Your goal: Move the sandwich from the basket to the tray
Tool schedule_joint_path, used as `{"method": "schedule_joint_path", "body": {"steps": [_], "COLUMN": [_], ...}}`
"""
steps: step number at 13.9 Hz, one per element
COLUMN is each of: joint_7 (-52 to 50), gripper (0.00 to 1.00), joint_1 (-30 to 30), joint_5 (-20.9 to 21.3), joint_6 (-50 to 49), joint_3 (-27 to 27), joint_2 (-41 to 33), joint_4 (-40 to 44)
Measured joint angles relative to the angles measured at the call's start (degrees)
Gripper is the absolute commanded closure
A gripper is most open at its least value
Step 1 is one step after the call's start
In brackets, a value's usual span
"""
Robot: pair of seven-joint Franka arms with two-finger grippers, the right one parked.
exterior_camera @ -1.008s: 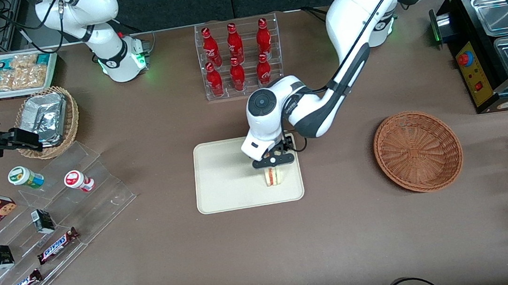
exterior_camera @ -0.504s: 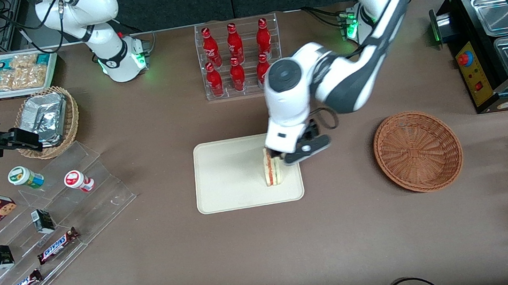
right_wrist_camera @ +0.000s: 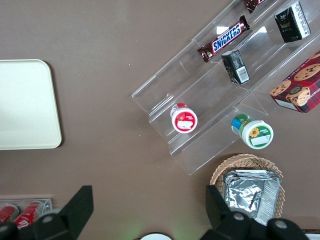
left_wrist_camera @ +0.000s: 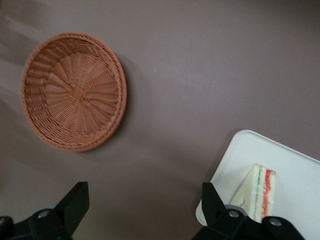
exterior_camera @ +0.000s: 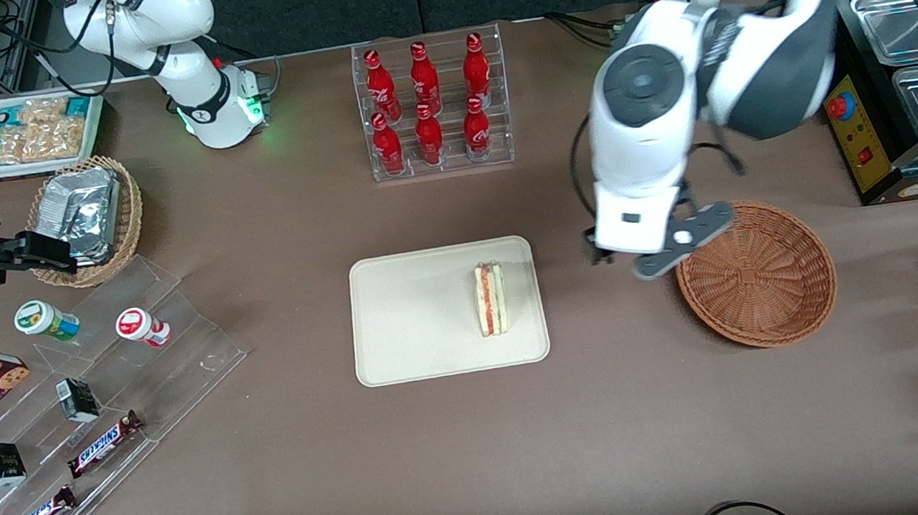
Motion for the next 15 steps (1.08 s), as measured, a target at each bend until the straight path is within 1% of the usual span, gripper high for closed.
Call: {"method": "schedule_joint_path", "body": {"steps": [3, 5, 6, 9, 11, 12, 14, 15], "joint_7": [7.6, 14.2, 17.7, 29.1, 38.6, 43.2, 48.3, 49.1], "gripper": [0.01, 0.01, 0.01, 0.01, 0.01, 0.01, 0.01, 0.01], "joint_1": [6.0, 9.3, 10.2, 10.1, 9.5, 8.2, 5.7, 5.2], "joint_5": [-2.1, -4.7, -6.0, -11.2, -12.2, -12.3, -13.5, -14.2], "joint_6": [-2.1, -4.3, -5.4, -7.9, -10.5, -11.3, -11.9, -11.9], "joint_3": [0.1, 0.3, 1.5, 9.4, 13.8, 16.7, 21.4, 22.3], "joint_2": [-3.1, -5.4, -6.7, -10.7, -12.9, -13.7, -14.7, -15.0], "joint_4": [0.4, 0.5, 0.5, 0.5, 0.5, 0.4, 0.2, -0.1]}}
